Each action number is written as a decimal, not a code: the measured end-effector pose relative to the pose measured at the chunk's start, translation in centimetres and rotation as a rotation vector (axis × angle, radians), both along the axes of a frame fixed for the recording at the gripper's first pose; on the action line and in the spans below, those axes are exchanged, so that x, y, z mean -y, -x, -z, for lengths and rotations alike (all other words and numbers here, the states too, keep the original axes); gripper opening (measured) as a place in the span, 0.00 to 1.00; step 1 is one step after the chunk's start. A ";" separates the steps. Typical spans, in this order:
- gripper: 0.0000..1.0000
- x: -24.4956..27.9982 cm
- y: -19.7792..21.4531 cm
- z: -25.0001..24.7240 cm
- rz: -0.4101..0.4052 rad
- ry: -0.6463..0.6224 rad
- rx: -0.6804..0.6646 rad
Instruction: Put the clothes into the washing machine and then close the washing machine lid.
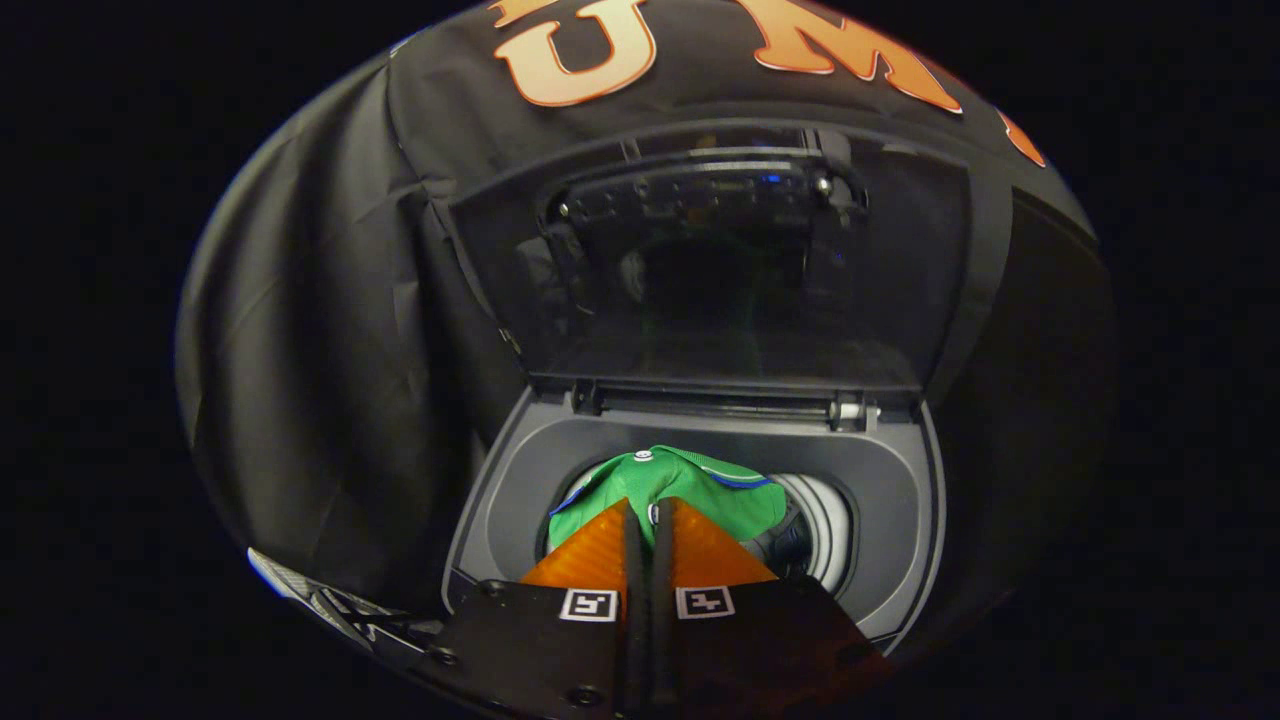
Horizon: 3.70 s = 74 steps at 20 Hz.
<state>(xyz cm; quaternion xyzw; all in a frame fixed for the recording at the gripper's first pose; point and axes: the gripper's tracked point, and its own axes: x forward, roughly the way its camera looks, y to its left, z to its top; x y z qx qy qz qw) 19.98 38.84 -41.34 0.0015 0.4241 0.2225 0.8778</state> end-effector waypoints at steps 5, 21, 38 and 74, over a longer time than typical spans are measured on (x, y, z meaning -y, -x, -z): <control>0.08 1.3 -0.4 4.8 0.059 0.040 -0.108; 0.09 1.9 -0.9 11.9 0.114 0.118 -0.251; 0.99 3.3 0.3 7.2 0.145 0.136 -0.206; 0.98 -0.1 -20.8 -20.5 0.090 0.027 0.225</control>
